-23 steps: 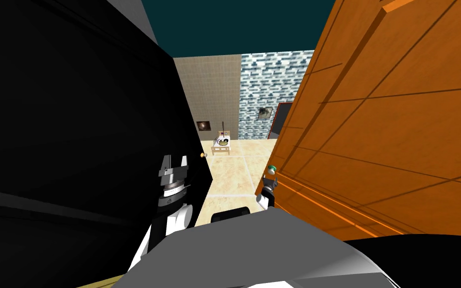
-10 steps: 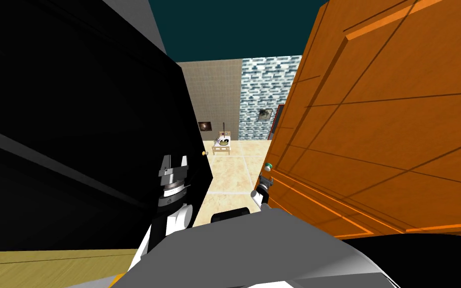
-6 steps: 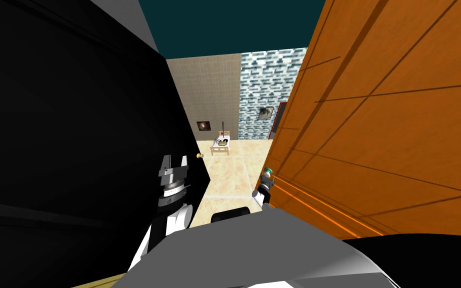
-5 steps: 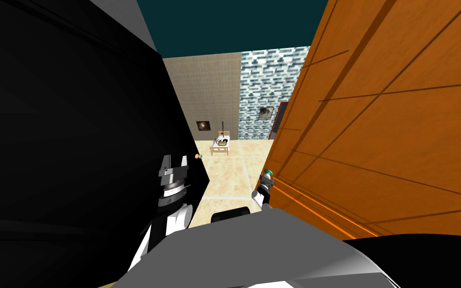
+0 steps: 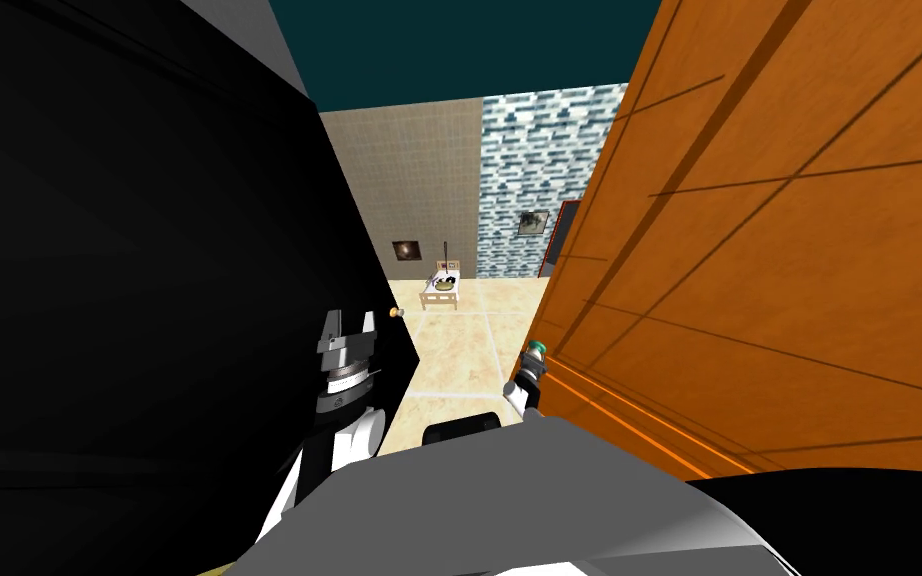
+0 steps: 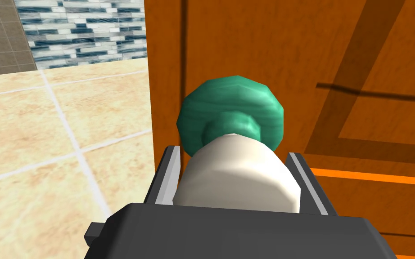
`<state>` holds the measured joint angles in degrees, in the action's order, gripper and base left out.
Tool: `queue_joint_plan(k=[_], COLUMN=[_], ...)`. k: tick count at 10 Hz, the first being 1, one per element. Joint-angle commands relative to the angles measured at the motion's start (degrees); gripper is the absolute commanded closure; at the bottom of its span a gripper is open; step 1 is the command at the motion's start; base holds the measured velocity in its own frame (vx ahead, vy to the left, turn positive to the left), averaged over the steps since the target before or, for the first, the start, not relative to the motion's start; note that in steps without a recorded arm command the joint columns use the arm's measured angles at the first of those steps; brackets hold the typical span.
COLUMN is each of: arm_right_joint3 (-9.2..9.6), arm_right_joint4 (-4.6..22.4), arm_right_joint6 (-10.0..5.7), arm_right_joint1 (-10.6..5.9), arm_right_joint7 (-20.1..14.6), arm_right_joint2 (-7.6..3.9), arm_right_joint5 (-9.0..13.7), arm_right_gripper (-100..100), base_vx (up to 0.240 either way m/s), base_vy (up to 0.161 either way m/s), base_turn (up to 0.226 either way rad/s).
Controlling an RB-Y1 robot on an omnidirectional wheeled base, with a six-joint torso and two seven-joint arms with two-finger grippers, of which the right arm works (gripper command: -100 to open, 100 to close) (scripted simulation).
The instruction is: Push the door open
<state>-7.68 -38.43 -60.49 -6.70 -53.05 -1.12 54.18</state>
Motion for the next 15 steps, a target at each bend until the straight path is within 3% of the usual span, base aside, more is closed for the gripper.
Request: queue_joint_plan(k=[1, 6, 11, 12, 13, 15], arm_right_joint3=[-0.02, -2.24, -4.54, -4.00, -5.06, -5.82], arm_right_joint4=[-0.2, 0.0, 0.0, 0.3, 0.4, 0.4], arm_right_joint6=[-0.25, -0.60, -1.28, -1.06, -1.48, -1.77], arm_right_joint1=[-0.14, -0.10, -0.29, -0.03, 0.00, 0.03], arm_right_joint7=[0.0, 0.2, 0.3, 0.0, 0.2, 0.4], arm_right_joint2=[-0.07, -1.80, -1.49, -1.49, -2.30, -2.74], arm_right_joint5=[0.0, 2.5, 5.1, 4.6, 5.7, 6.5], arm_right_gripper=[100, 100, 100, 100, 100, 100], base_vx=[-0.010, 0.140, 0.173, 0.086, 0.101, 0.165], base_vy=[0.010, -0.048, -0.089, -0.027, -0.066, -0.081], base_turn=[0.001, -0.036, -0.040, -0.026, -0.042, -0.044])
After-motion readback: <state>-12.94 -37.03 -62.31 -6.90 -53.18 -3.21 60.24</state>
